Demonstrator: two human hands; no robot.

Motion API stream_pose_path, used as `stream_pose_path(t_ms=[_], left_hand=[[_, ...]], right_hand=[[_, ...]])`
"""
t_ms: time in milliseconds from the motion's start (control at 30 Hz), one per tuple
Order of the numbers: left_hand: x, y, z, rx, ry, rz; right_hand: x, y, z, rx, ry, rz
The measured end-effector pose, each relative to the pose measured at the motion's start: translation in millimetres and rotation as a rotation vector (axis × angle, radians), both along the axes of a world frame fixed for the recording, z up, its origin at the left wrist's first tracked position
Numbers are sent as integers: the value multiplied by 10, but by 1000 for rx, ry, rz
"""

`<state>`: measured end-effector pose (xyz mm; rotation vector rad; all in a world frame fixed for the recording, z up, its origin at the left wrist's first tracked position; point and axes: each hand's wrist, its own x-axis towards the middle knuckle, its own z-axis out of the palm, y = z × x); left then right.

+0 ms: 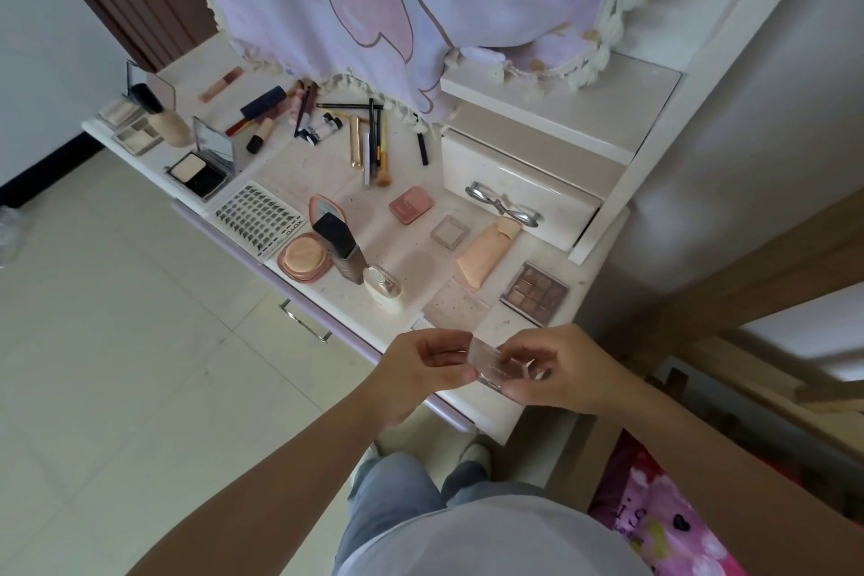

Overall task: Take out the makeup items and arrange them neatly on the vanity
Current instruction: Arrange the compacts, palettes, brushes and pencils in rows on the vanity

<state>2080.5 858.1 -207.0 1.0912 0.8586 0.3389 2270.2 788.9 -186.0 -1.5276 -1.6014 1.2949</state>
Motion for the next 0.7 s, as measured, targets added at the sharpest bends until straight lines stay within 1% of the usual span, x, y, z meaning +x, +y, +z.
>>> stream_pose_path(t_ms=[100,233,267,367,467,533,600,700], left_hand=[[-21,-33,-49,-1,41,-5],[-42,-52,-116,-12,72,-25],[-44,-62,-124,-24,69,-28],[-61,-92,-153,-67,58,-47],[-80,-88,-209,-95,78,-50],[-89,-75,-282,-80,162,-7],[-92,-89,-369,-21,287,31],[-55,-144,-470,88,469,18]], right_hand=[[-22,-35,-27,-5,7,-17],[-46,-55,-91,-73,4,-11],[-40,-59,-134,-99,9,-27],[12,-50,-200,-238,121,-124],[55,-51,-257,-319,143,-131],[53,-48,-354,-327,111,-185],[34,-40,-473,-343,80,-279],[5,-35,-627,-352,66,-377]])
